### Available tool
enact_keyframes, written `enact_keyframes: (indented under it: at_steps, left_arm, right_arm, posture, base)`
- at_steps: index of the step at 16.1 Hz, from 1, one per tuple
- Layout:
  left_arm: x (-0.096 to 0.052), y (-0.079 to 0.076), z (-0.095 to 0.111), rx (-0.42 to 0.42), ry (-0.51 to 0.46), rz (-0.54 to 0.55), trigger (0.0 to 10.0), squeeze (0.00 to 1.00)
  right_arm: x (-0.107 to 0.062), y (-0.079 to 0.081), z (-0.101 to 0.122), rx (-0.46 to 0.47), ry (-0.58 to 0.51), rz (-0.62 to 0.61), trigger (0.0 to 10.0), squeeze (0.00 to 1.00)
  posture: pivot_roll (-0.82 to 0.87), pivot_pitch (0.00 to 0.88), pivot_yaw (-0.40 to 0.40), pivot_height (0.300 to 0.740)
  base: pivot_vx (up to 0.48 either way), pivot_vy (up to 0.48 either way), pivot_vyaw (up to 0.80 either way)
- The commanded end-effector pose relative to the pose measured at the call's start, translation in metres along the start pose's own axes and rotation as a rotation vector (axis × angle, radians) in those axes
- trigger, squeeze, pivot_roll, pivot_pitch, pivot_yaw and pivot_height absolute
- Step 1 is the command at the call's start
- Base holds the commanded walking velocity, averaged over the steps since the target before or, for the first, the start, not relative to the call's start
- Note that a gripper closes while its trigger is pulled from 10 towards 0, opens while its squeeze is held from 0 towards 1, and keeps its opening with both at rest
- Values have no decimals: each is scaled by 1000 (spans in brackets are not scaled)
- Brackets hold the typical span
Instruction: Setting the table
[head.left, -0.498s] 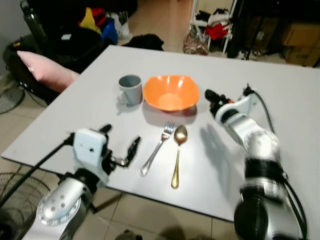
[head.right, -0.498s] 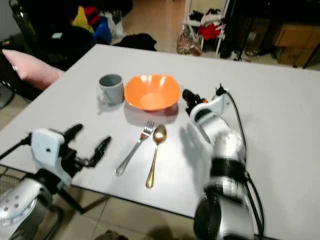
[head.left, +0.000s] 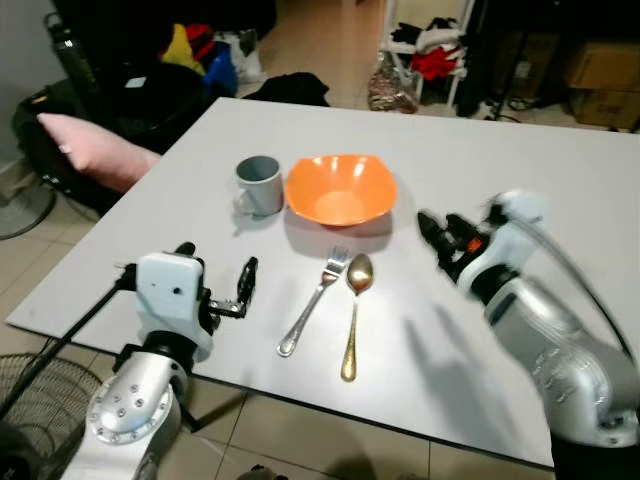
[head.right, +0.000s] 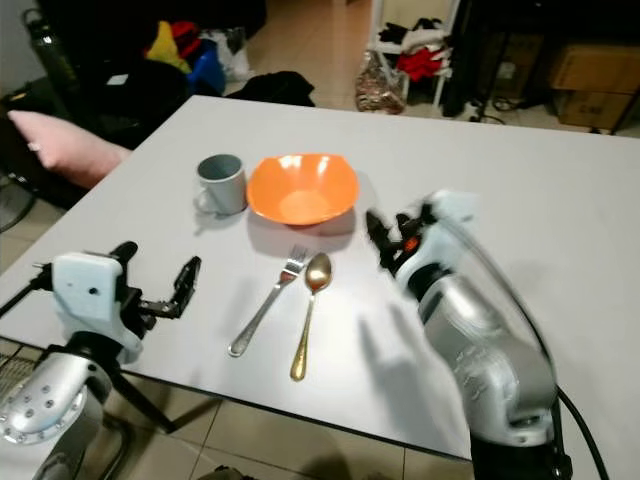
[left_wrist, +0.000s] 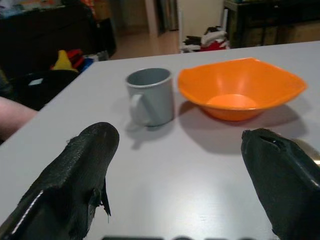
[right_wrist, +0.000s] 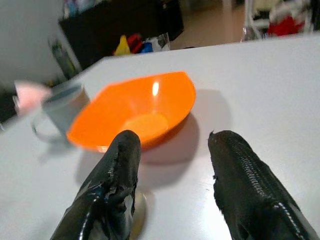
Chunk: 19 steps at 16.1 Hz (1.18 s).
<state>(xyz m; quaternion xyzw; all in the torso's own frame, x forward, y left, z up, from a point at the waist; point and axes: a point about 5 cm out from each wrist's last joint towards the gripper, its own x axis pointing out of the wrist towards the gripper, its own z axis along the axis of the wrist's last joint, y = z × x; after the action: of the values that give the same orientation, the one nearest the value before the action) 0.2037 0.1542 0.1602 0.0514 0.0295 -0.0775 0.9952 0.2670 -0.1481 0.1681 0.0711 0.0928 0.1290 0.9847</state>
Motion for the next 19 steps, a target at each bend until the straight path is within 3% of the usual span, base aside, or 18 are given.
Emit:
enact_keyframes:
  at_steps: [1,2,6,14,16,19]
  left_arm:
    - [1,0,0,12,-6,11,10000,0]
    - [2,0,1,14,-8,13,10000,0]
    - [3,0,0,21,-4,20,10000,0]
    - [2,0,-1,48,9,14,10000,0]
    - [1,1,-1,45,9,15,10000,0]
    - [-3,1,-1,42,10,13,10000,0]
  right_arm:
    - [-1,9,1,-97,-24,19,10000,0]
    - [-2,10,-3,-135,-26,19,10000,0]
    - [-12,17,-12,-142,-2,63,10000,0]
    - [-15,23,-20,-205,4,112,10000,0]
    - [-16,25,-21,-236,4,142,10000,0]
    - [-18,28,-23,-210,1,188,10000,0]
  posture:
    - [-60,0,84,740]
    - [-58,0,83,740]
    - [-59,0,89,740]
    - [-53,0,90,740]
    - [-51,0,89,740]
    - [-49,0,88,740]
  base:
    - [0,0,0]
    - [0,0,0]
    - [-120,0,0]
    - [-91,0,0]
    - [0,0,800]
    - [0,0,800]
